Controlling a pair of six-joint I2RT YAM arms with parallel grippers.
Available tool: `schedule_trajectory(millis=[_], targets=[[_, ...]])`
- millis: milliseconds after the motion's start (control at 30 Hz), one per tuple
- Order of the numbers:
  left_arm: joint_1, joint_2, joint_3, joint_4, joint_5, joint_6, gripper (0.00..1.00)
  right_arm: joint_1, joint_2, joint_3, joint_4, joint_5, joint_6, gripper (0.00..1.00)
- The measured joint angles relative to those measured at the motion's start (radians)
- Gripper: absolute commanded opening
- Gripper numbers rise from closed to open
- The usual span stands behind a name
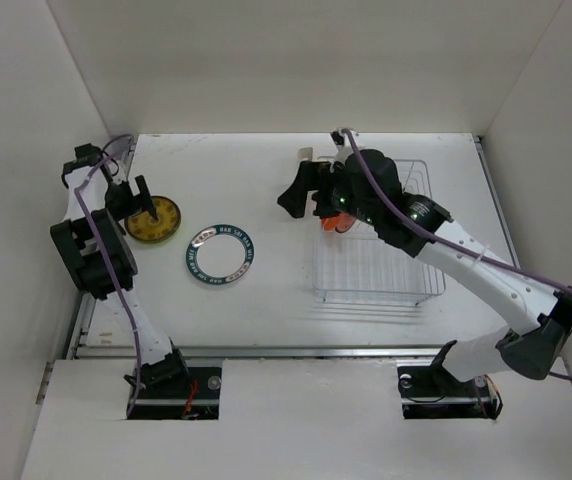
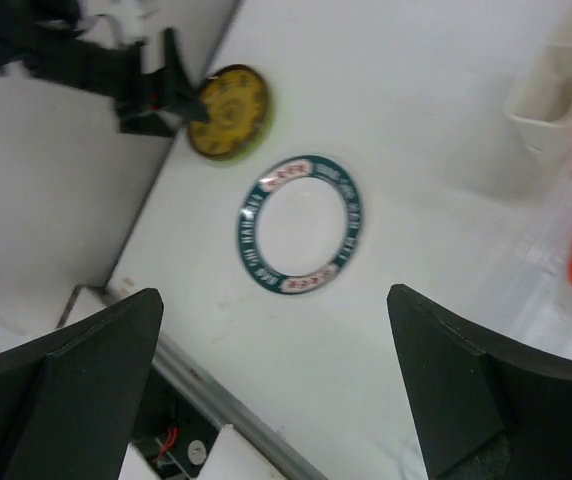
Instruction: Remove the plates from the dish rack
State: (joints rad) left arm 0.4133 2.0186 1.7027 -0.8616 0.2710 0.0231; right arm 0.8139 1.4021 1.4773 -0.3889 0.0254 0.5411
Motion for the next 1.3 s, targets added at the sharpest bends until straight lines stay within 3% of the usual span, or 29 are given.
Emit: schedule_trajectory(millis=[267, 467, 600, 633, 733, 833, 867, 933, 1133, 1300], targets=[[-0.051, -0.178, -0.021, -0.010, -0.257, 0.056, 1.00, -0.177, 0.015, 0.030, -0.294, 0.318, 0.107, 1.00], [-0.043, -0.400, -0.123, -0.006, -0.308, 0.076, 1.00, -0.311, 0.114, 0.052, -0.375, 0.439, 0.117, 0.95], [-0.047, -0.512, -0.180, -0.006, -0.300, 0.108, 1.00, -0.333, 0.244, 0.072, -0.362, 0.428, 0.092, 0.76], [-0.048, -0.536, -0.197, -0.007, -0.298, 0.116, 1.00, -0.338, 0.275, 0.072, -0.363, 0.423, 0.085, 0.64], [-0.051, -0.596, -0.254, -0.004, -0.299, 0.142, 1.00, -0.350, 0.346, 0.072, -0.363, 0.411, 0.079, 0.49], [-0.051, -0.647, -0.319, -0.008, -0.299, 0.169, 1.00, -0.370, 0.381, 0.073, -0.360, 0.396, 0.082, 0.27], [-0.051, -0.661, -0.337, -0.011, -0.299, 0.177, 1.00, -0.373, 0.382, 0.076, -0.357, 0.381, 0.086, 0.15], [-0.051, -0.687, -0.362, -0.020, -0.299, 0.192, 1.00, -0.368, 0.383, 0.095, -0.361, 0.375, 0.076, 0.03], [-0.052, -0.734, -0.373, -0.021, -0.297, 0.217, 1.00, -0.362, 0.384, 0.210, -0.463, 0.442, 0.048, 0.00], [-0.052, -0.740, -0.372, -0.027, -0.281, 0.224, 1.00, -0.327, 0.378, 0.435, -0.610, 0.663, 0.011, 0.00]])
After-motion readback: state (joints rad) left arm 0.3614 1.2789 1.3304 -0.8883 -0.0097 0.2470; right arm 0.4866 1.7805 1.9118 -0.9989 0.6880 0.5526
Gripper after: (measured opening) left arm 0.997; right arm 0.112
